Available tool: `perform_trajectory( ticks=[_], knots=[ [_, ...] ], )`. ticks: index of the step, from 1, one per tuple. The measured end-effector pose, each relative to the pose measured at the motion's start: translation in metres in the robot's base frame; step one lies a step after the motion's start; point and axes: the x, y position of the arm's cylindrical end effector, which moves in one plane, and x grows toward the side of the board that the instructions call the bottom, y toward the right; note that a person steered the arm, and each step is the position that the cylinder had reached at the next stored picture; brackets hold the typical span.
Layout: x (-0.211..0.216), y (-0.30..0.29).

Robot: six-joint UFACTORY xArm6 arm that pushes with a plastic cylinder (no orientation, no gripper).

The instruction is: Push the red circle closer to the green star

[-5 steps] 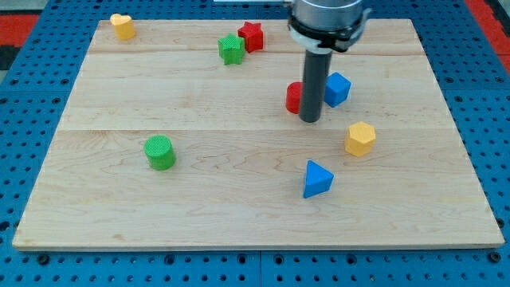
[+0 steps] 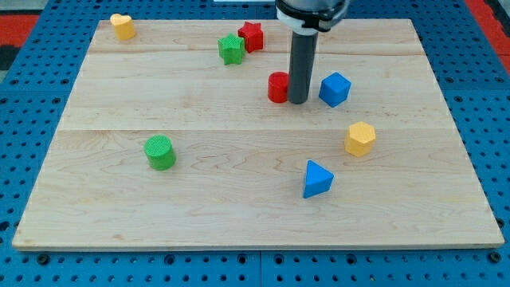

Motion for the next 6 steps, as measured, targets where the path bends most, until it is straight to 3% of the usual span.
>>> perform_trajectory(
  ticks=[4,6],
  knots=[
    [-0.071,-0.044],
    [-0.066,-0.04]
  ],
)
